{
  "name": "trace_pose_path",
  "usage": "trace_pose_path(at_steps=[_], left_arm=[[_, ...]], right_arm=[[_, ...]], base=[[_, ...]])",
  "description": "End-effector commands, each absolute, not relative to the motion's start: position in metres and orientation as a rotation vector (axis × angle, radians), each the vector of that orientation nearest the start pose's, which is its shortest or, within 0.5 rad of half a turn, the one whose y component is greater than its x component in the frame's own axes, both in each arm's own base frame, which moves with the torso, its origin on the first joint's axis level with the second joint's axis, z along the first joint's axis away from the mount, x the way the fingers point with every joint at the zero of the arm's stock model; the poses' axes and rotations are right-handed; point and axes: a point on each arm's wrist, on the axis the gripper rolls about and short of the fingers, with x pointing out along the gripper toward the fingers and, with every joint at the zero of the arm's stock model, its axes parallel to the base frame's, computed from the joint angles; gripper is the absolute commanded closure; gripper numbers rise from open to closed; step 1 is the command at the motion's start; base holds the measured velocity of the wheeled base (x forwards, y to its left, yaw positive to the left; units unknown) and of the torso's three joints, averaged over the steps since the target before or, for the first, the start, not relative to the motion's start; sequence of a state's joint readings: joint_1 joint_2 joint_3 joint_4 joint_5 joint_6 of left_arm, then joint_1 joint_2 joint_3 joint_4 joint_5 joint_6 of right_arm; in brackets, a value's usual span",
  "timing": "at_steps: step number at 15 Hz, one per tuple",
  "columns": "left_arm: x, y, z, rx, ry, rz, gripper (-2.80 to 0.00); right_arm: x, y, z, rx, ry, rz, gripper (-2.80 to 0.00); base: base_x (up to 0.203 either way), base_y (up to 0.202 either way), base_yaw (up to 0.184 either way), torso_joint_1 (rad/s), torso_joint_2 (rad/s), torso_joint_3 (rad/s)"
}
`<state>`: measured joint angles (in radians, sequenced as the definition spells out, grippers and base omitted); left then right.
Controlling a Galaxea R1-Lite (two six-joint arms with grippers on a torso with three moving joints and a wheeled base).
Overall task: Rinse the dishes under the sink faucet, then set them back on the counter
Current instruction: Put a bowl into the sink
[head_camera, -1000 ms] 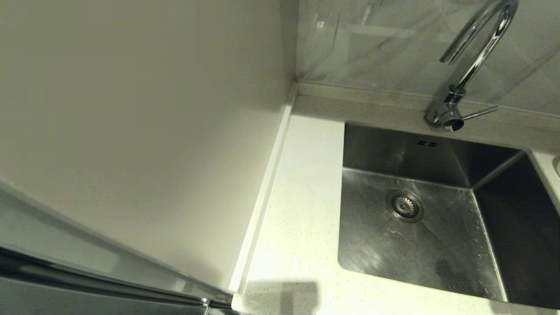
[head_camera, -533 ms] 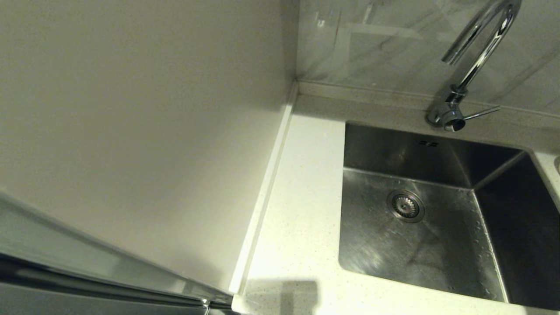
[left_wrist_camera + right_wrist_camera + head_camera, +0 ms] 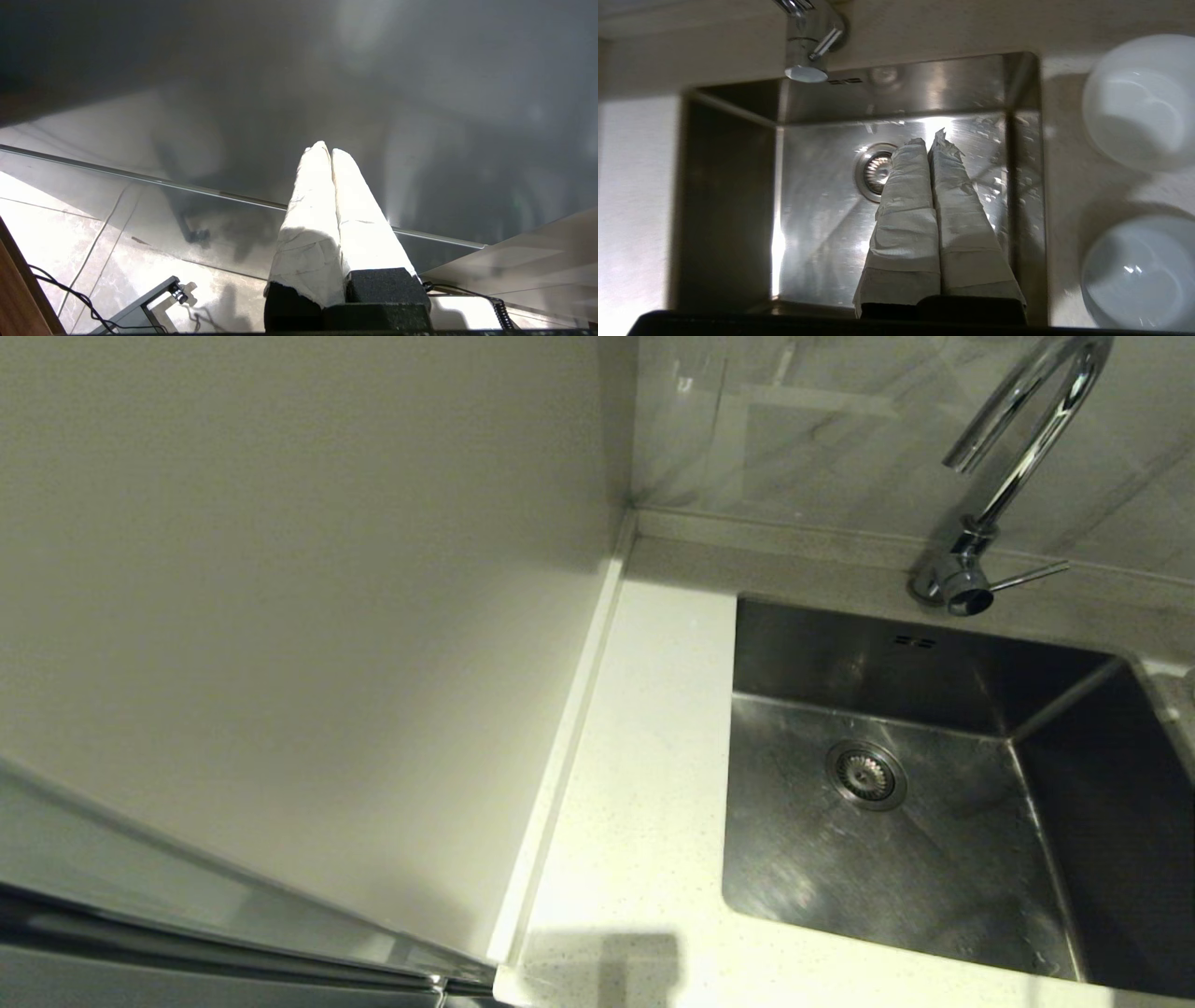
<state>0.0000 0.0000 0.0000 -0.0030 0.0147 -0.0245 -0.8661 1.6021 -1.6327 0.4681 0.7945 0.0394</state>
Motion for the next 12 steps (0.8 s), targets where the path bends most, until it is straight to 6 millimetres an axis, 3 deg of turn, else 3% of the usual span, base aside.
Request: trace_pose_path(at_steps=[1, 3, 6, 11, 12], left_arm=[[-0.023, 0.000, 0.076, -0.025, -0.006, 0.014, 0.00], [-0.023, 0.000, 0.076, -0.025, -0.006, 0.015, 0.00], [-0.023, 0.000, 0.076, -0.025, -0.007, 0.015, 0.00], [-0.023, 0.000, 0.076, -0.024, -0.007, 0.015, 0.00], [-0.023, 0.000, 0.076, -0.025, -0.007, 0.015, 0.00]], right_arm=[[0.204, -0.237, 0.321, 0.422, 0.315, -0.068, 0.00], [0.220, -0.268, 0.306, 0.415, 0.328, -0.087, 0.00], [0.244, -0.312, 0.280, 0.240, 0.377, -0.167, 0.00], [0.263, -0.342, 0.259, 0.051, 0.365, -0.253, 0.00], [0.265, -0.346, 0.254, 0.049, 0.369, -0.269, -2.80]], base=[[0.000, 0.000, 0.000, 0.000, 0.00, 0.000], [0.000, 0.000, 0.000, 0.000, 0.00, 0.000], [0.000, 0.000, 0.000, 0.000, 0.00, 0.000], [0.000, 0.000, 0.000, 0.000, 0.00, 0.000], [0.000, 0.000, 0.000, 0.000, 0.00, 0.000]])
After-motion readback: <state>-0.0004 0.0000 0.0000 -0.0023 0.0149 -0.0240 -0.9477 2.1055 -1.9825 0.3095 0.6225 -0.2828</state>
